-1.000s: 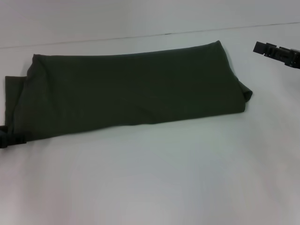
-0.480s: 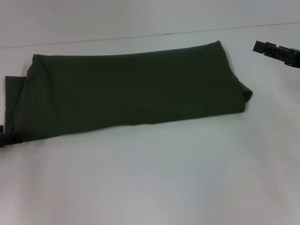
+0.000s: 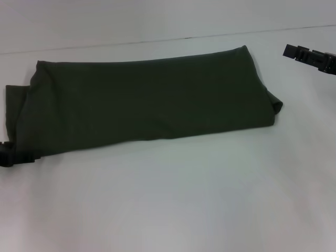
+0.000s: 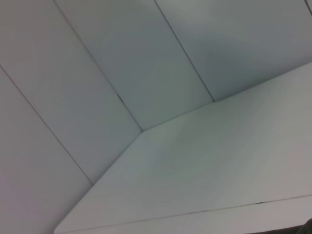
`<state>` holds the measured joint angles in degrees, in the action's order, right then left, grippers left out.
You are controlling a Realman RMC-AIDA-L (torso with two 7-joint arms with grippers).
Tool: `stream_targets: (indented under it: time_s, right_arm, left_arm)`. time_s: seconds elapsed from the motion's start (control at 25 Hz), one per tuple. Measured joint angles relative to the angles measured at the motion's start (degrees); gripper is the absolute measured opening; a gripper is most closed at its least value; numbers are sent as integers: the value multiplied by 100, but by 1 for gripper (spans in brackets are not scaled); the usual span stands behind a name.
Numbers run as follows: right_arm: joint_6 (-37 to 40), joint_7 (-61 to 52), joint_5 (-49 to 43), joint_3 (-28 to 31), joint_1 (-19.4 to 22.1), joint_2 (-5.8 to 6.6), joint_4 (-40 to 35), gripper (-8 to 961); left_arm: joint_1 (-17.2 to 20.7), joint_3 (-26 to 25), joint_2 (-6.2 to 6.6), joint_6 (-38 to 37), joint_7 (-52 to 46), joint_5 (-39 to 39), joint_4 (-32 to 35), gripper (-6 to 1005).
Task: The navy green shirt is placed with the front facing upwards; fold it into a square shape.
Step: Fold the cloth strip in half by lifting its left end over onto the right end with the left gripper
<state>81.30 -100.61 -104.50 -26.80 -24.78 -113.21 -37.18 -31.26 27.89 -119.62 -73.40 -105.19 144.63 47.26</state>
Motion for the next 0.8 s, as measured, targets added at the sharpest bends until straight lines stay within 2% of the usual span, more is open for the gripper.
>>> stream_targets:
  time_s: [0.48,0.64,0.8]
  right_arm:
    - [0,-2,4,0,0,2,0,647]
    - [0,-2,11,0,0,2,0,645]
    - [0,4,12,1,-5,2,0,644]
  left_arm:
    - [-29,43,-25,23,-7,26,-5,826]
    - [-64,83,-11,133,-308,50,-7,811]
    - [-82,123,-4,142,-344,77,-7,634]
